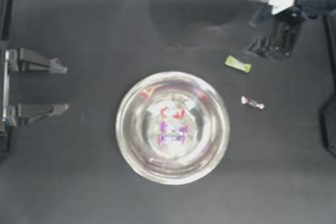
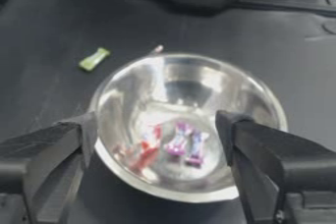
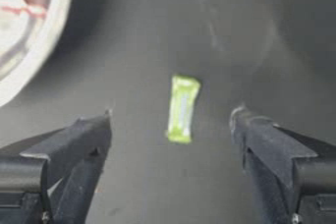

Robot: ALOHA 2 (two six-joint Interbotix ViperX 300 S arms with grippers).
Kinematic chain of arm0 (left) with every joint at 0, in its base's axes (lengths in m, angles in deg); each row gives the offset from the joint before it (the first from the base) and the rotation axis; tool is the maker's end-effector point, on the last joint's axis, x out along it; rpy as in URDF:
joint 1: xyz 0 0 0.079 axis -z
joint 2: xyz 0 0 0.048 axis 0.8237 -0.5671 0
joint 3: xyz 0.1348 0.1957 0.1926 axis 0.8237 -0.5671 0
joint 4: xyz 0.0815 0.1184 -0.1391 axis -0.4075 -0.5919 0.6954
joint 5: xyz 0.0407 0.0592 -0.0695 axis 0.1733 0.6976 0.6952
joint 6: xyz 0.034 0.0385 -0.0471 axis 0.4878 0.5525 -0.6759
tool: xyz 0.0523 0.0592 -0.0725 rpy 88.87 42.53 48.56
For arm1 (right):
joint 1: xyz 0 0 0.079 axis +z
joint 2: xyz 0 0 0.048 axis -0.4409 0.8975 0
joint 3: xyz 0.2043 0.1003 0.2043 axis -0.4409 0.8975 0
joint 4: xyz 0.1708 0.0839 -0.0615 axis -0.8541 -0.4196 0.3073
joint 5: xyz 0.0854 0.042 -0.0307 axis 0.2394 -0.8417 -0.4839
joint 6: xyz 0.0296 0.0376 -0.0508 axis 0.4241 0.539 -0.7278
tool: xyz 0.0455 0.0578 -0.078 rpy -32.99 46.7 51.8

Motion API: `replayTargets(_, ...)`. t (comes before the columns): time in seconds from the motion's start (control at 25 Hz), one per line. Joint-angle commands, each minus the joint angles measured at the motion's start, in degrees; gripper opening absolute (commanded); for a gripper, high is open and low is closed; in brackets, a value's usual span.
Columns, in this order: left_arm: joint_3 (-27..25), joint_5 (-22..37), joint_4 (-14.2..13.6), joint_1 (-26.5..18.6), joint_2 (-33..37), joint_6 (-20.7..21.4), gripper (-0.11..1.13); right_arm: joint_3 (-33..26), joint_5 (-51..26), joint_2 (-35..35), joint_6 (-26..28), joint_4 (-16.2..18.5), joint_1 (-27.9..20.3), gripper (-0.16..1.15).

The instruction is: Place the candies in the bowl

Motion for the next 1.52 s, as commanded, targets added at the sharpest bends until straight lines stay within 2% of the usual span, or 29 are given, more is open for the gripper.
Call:
replayTargets(0.04, 0.18, -0.44, 0.09, -0.35, 0.70, 0.00, 1.01, -1.32, 0.09, 3.60, -0.09, 0.44, -0.09, 1.00)
replayTargets(0.44, -1.05, -0.44, 0.09, -0.88, 2.81, 0.09, 1.01, -0.53, 2.90, 12.57, 0.26, 1.49, 0.97, 1.00)
replayTargets(1.0, -0.62, -0.44, 0.18, -0.88, 2.20, 0.00, 1.01, 1.05, 8.70, 19.69, 0.53, 1.76, 1.05, 1.00)
replayTargets(1.52, -0.53, -0.44, 0.26, -0.88, 2.20, -0.09, 1.01, 0.70, 9.58, 23.20, 0.62, 1.76, 1.05, 0.99)
